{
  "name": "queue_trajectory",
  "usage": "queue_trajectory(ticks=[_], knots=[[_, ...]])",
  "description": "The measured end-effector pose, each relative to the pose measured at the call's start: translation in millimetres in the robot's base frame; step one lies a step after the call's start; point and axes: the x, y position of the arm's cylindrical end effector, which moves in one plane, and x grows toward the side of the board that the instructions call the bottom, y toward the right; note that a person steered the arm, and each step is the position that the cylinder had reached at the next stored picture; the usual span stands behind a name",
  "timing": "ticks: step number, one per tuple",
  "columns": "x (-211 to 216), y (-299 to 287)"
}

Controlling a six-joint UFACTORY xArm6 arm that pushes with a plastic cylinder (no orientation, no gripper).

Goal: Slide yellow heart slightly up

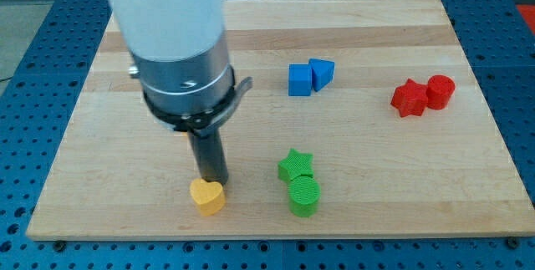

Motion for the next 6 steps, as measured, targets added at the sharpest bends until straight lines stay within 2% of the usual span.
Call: queue_trajectory(ticks=[2,4,5,6], knots=[[7.7,49.5],[59.2,42.3],[53.5,-6.1],[13.8,-32.3]])
